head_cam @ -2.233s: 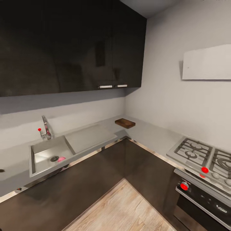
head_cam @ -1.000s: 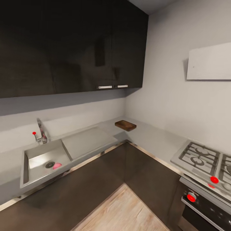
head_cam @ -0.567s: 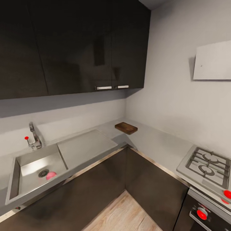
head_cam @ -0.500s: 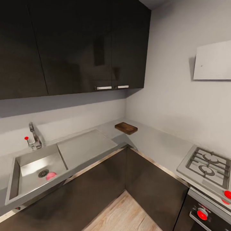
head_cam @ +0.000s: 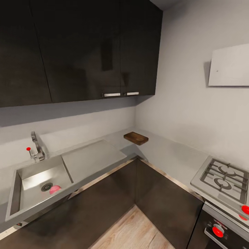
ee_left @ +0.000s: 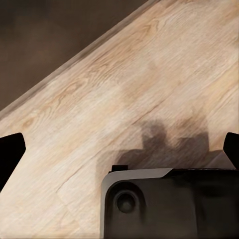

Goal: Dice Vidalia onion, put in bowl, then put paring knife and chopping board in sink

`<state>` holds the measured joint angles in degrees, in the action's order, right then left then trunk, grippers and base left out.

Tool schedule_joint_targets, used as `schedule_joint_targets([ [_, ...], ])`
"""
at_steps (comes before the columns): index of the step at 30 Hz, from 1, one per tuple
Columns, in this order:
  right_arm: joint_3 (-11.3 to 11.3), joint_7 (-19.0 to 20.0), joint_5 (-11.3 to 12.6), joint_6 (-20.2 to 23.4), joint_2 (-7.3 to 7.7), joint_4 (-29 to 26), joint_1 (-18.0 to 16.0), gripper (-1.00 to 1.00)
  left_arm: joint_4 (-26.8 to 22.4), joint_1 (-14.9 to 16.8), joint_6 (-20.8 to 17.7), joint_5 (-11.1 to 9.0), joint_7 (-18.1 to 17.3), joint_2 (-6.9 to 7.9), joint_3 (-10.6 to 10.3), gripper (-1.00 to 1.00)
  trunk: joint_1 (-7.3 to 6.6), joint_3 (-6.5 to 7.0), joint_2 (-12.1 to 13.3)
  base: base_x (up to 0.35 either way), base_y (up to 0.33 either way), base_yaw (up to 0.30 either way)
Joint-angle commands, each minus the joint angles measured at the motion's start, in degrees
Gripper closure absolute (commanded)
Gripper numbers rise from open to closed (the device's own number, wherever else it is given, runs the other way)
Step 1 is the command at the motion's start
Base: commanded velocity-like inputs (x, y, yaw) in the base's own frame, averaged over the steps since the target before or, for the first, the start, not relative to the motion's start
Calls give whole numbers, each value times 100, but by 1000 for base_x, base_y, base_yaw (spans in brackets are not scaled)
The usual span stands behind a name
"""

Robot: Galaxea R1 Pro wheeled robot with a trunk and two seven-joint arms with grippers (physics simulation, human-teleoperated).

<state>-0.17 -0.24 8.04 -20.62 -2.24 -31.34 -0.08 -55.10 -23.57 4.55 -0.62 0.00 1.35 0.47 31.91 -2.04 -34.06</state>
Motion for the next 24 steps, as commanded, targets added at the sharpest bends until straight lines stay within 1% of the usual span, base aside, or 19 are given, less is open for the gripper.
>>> schedule_joint_targets([
  [1, -1, -2, 31, -12, -3, -4, 1, -100, 1, 1, 11, -7, 2, -1, -1, -100, 2, -9, -8, 0, 0, 0],
  [9, -1, 7, 24, -20, 0, -24, -1, -100, 10, 2, 11, -7, 9, -3, -5, -100, 2, -9, -8, 0, 0, 0],
  [12, -1, 16, 23, -25, 3, -105, 2, -100, -3, 2, 11, 19, 19, -39, -19, -100, 2, -9, -8, 0, 0, 0],
  [14, 1, 12, 21, -24, -13, -345, 4, -100, -31, 1, 11, 36, 20, -65, -21, -100, 2, -9, -8, 0, 0, 0],
  [16, 3, 10, 16, -23, -19, -528, 2, -100, -44, 1, 11, 37, 19, -60, -18, -100, 2, -9, -8, 0, 0, 0],
  [18, 11, 1, -6, -11, -25, -861, 1, -100, -56, 2, 11, 36, 18, -54, -13, -100, 2, -9, -8, 0, 0, 0],
  [19, 42, -19, -50, 32, -32, -1311, 2, -100, -67, 2, 11, 36, 18, -51, -8, -100, 2, -9, -8, 0, 0, 0],
  [21, 106, -42, -110, 187, -42, -1910, 2, -100, -63, 2, 11, 32, 18, -50, -7, -100, 2, -9, -8, 0, 0, 0],
  [22, 127, -47, -124, 266, -45, -2065, 1, -100, -52, 2, 11, 30, 18, -52, -8, -100, 2, -9, -8, 0, 0, 0],
  [23, 167, -56, -146, 484, -50, -2379, 0, -100, -30, 2, 11, 25, 18, -55, -11, -100, 2, -9, -8, 0, 0, 0],
  [24, 209, -89, -167, 924, -53, -2847, 0, -100, 10, 2, 11, 22, 16, -64, -16, -100, 2, -9, -8, 0, 0, 0],
])
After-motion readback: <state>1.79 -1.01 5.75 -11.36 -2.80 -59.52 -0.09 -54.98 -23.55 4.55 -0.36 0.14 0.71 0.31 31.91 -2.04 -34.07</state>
